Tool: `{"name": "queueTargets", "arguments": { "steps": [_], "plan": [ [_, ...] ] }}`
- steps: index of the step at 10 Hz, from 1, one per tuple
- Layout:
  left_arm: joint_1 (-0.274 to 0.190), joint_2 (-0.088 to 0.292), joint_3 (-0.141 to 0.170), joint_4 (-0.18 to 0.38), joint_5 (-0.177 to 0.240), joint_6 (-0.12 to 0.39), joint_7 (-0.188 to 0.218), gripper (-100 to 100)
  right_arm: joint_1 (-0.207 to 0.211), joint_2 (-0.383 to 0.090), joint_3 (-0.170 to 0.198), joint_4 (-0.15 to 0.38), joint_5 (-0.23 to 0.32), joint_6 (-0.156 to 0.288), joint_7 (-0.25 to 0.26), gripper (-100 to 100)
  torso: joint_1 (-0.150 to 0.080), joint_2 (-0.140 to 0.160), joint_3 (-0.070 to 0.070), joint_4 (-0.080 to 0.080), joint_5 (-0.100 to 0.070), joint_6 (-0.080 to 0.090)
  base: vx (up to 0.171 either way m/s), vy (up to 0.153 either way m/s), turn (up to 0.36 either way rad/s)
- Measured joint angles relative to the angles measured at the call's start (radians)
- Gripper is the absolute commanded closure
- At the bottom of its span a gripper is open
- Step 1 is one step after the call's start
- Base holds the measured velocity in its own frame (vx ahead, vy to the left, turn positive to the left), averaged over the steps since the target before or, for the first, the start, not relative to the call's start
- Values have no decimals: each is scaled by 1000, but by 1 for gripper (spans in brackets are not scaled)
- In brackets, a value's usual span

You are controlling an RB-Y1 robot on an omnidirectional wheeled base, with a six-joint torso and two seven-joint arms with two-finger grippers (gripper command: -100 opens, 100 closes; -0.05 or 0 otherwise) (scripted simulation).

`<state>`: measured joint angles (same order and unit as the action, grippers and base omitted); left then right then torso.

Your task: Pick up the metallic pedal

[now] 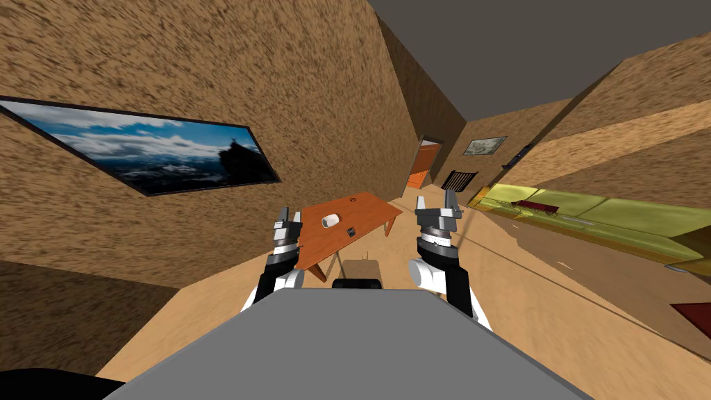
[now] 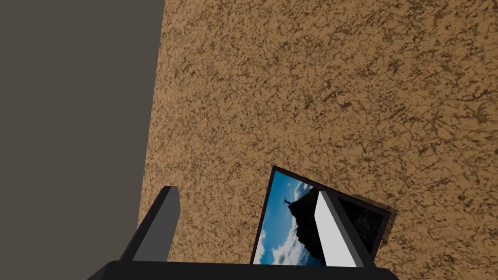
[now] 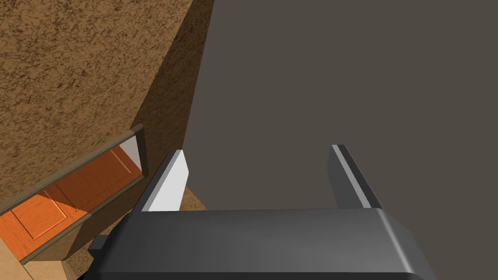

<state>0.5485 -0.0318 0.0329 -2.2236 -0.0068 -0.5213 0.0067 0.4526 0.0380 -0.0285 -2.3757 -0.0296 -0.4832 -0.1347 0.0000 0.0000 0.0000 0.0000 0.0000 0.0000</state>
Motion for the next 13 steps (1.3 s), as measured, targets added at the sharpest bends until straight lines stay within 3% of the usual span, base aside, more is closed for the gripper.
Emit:
{"name": "queueTargets", "arguments": {
  "steps": [4, 8, 11, 13],
  "plan": [
    [-13, 93, -10, 46, 7, 29, -7, -100, 0, 0, 0, 0, 0, 0, 0, 0, 0, 0, 0, 0, 0, 0, 4, -9, -92],
    [-43, 192, -27, 144, 23, 98, -22, -100, 0, 0, 0, 0, 0, 0, 0, 0, -1, -1, -1, 0, 0, 0, 8, -16, -117],
    [-74, 260, -19, 219, 44, 142, -19, -100, 0, 0, 0, 0, 0, 0, 0, 0, -1, -1, -1, 0, 0, 0, 9, -15, -114],
    [-96, 282, -28, 267, 48, 175, -27, -100, 0, 0, 0, 0, 0, 0, 0, 0, -1, -1, 0, 0, 0, 0, 9, -22, -140]
  ]
}}
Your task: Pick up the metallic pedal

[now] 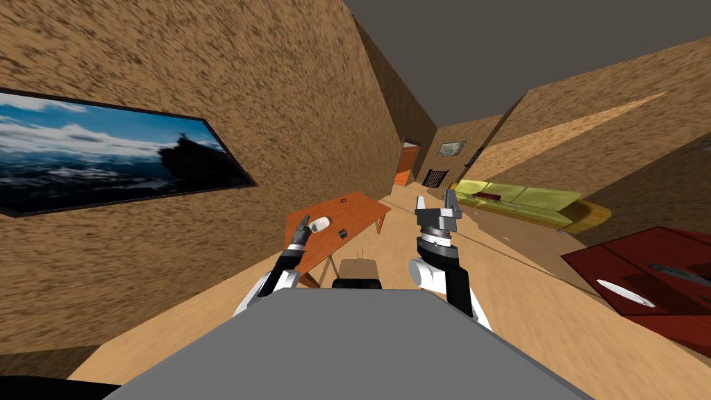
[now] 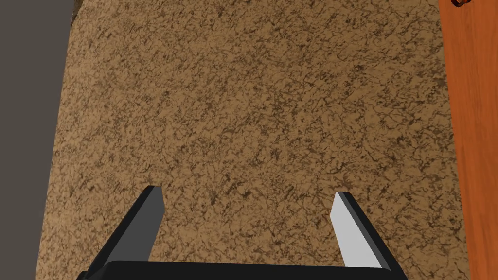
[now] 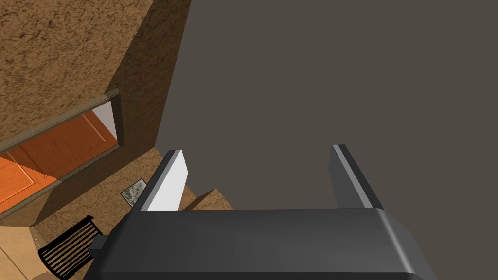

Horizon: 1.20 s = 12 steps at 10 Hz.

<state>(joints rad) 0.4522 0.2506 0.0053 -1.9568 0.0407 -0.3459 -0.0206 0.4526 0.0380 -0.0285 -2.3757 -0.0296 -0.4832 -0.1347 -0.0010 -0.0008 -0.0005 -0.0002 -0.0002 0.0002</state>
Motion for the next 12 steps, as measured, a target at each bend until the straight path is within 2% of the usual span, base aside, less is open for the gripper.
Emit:
{"name": "queueTargets", "arguments": {
  "steps": [3, 4, 5, 7, 10, 12],
  "plan": [
    [-42, 42, -11, 82, 9, 63, -13, -100, 0, 0, 0, 0, 0, 0, 0, 0, 0, 0, 0, 0, 0, 0, 14, -20, -128],
    [-52, 69, -12, 109, 17, 91, -14, -100, 0, 0, 0, 0, 0, 0, 0, 0, 0, -1, 0, 0, 0, 0, 14, -18, -52],
    [-64, 78, -13, 130, 20, 110, -14, -100, 0, 0, 0, 0, 0, 0, 0, 0, 0, 0, 0, 0, 0, -1, 13, -18, -111],
    [-104, 104, -22, 208, 25, 155, -24, -100, 0, 0, 0, 0, 0, 0, 0, 0, -1, -1, -1, 0, 0, 0, 21, -26, -119],
    [-127, 129, -29, 259, 31, 222, -32, -100, 0, 0, 0, 0, 0, 0, 0, 0, 0, 0, 0, 0, 0, -1, 15, -21, -83],
    [-156, 146, -37, 324, 33, 257, -40, -100, 0, 0, 0, 0, 0, 0, 0, 0, -1, -1, 0, 0, 0, 0, 24, -31, -91]
  ]
}}
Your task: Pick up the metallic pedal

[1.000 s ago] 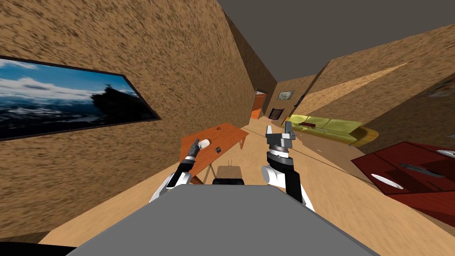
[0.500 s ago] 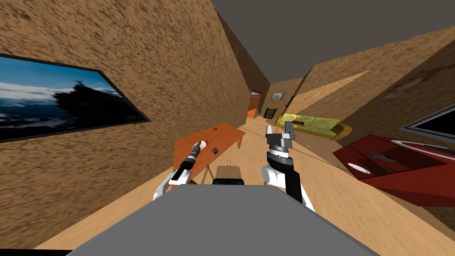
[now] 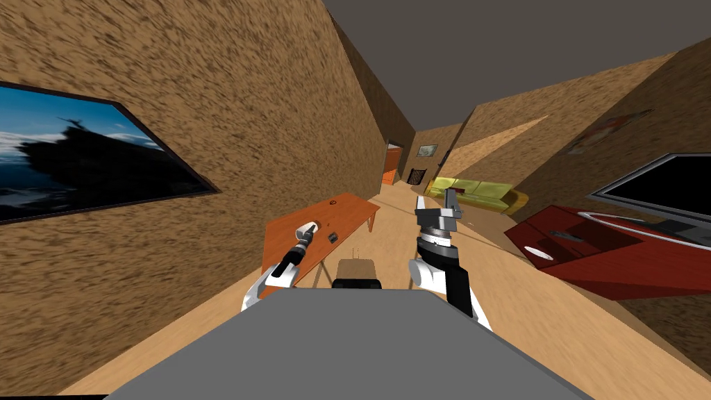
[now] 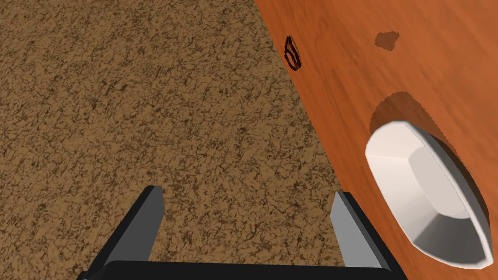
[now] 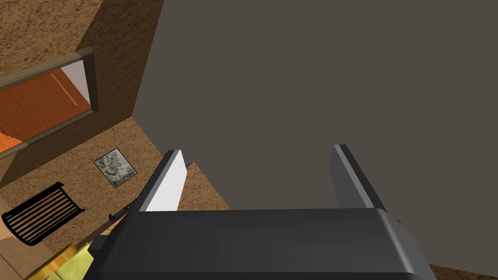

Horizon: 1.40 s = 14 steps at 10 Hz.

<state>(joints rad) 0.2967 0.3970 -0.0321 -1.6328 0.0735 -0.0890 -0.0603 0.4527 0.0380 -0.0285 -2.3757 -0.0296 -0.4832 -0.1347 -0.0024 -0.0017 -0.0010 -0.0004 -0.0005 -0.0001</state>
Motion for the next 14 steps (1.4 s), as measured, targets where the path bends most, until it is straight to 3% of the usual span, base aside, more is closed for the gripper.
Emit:
{"name": "queueTargets", "arguments": {
  "steps": [6, 7, 11, 14],
  "plan": [
    [-80, 19, -16, 145, -6, 138, -22, -100, 0, 0, 0, 0, 0, 0, 0, 0, 0, 0, 0, 0, 0, -1, 26, -27, -57],
    [-108, 16, -20, 194, -10, 152, -27, -100, 0, 0, 0, 0, 0, 0, 0, 0, 0, 0, 0, 0, 0, 0, 24, -22, -32],
    [-158, 25, -29, 260, -17, 250, -36, -100, 0, 0, 0, 0, 0, 0, 0, 0, 0, 0, 0, 0, 0, -1, 29, -33, -29],
    [-231, 19, -40, 360, -33, 328, -47, -100, 0, 0, 0, 0, 0, 0, 0, 0, -2, -2, -1, 0, 0, 0, 43, -45, -9]
  ]
}}
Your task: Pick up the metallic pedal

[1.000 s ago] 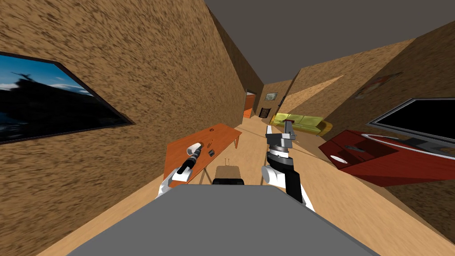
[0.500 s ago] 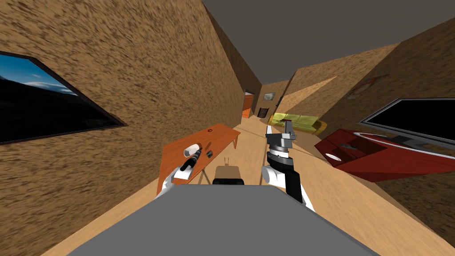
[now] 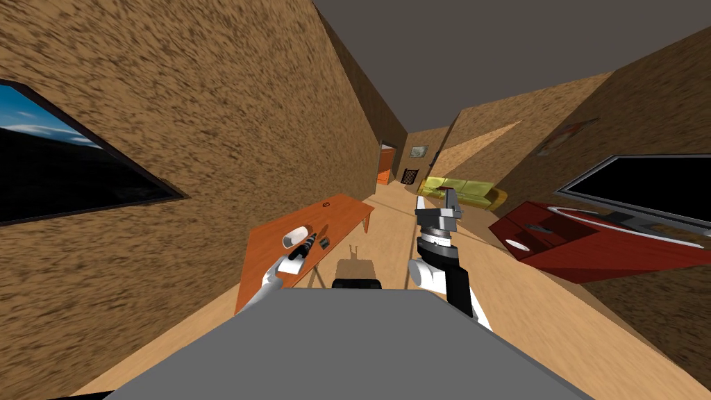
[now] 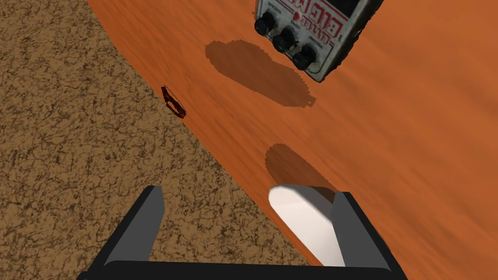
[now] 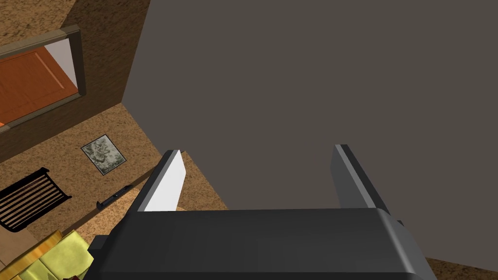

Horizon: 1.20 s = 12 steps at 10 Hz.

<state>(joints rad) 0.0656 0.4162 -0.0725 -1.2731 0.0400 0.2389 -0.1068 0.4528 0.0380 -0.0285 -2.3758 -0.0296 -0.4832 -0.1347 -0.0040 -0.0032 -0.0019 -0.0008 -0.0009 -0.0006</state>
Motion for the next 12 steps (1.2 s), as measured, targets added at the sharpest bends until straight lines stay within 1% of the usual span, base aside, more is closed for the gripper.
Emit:
{"name": "queueTargets", "arguments": {
  "steps": [1, 2, 4, 5, 7, 9, 12],
  "plan": [
    [-8, -5, -1, 14, -6, 20, -4, -100, 0, 0, 0, 0, 0, 0, 0, 0, 1, 1, 1, 0, 0, 0, 25, -24, 8],
    [-20, 0, -5, 29, -6, 45, -5, -100, 0, 0, 0, 0, 0, 0, 0, 0, 2, 2, 1, 0, 0, 0, 33, -36, 14],
    [-65, -19, -9, 95, -28, 91, -13, -100, 0, 0, 0, 0, 0, 0, 0, 0, 1, 0, 0, 0, 0, 0, 55, -47, 28],
    [-84, -23, -12, 120, -35, 116, -17, -100, 0, 0, 0, 0, 0, 0, 0, 0, 0, 0, 0, 0, 0, 0, 34, -34, 10],
    [-103, -31, -15, 138, -47, 154, -21, -100, 0, 0, 0, 0, 0, 0, 0, 0, 2, 2, 1, 0, 0, 0, 23, -25, 24],
    [-140, -45, -20, 182, -63, 194, -27, -100, 0, 0, 0, 0, 0, 0, 0, 0, 1, 1, 1, 0, 0, 0, 34, -39, 44],
    [-179, -62, -28, 224, -80, 251, -35, -100, 0, 0, 0, 0, 0, 0, 0, 0, 2, 1, 1, 0, 0, 0, 35, -29, 32]
  ]
}}
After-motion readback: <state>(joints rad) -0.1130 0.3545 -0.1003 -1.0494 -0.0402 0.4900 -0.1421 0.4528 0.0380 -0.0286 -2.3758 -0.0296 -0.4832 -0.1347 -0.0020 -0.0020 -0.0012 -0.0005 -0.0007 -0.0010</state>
